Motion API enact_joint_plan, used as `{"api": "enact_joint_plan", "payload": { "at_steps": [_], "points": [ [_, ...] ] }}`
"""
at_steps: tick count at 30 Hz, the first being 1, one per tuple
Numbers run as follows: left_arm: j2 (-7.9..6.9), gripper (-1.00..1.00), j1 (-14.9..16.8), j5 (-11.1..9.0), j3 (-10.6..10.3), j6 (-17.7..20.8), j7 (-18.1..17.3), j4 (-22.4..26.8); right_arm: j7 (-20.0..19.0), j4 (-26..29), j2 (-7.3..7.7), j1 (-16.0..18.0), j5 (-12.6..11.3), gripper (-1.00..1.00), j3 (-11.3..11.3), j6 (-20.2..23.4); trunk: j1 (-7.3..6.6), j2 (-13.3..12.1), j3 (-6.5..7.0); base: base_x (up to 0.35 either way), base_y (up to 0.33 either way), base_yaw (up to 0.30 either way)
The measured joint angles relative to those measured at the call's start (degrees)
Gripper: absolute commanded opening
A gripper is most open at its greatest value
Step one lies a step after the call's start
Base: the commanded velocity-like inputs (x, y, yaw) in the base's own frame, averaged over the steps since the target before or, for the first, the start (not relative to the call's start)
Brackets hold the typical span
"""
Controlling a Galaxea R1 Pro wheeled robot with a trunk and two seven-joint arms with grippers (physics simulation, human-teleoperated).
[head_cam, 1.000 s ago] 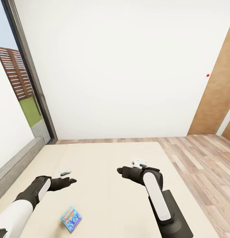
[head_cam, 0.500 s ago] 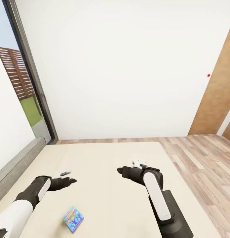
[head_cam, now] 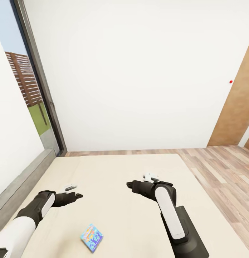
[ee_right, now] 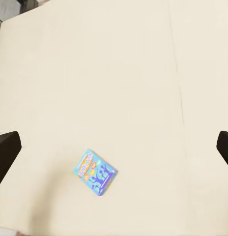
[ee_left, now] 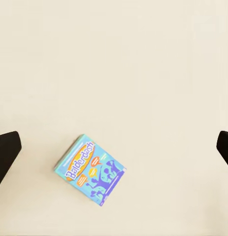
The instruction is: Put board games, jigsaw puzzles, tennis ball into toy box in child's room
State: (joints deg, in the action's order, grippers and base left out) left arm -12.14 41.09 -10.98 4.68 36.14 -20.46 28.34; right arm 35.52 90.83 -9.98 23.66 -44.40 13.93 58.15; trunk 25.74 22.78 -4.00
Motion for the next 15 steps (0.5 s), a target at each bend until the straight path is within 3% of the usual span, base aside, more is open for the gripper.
{"api": "enact_joint_plan", "payload": {
  "at_steps": [8,15],
  "points": [
    [0.05,1.00,0.00,-0.04,-0.14,-0.09,0.01,0.00,0.02,0.00,-0.01,0.00,-0.02,1.00,0.09,0.06,0.00,0.00,0.00,0.000,0.048,0.011],
    [0.11,1.00,-0.01,-0.05,-0.23,-0.10,0.00,0.00,0.08,0.00,-0.01,0.01,0.03,1.00,0.09,0.15,0.00,0.00,-0.11,0.000,0.004,0.189]
  ]
}}
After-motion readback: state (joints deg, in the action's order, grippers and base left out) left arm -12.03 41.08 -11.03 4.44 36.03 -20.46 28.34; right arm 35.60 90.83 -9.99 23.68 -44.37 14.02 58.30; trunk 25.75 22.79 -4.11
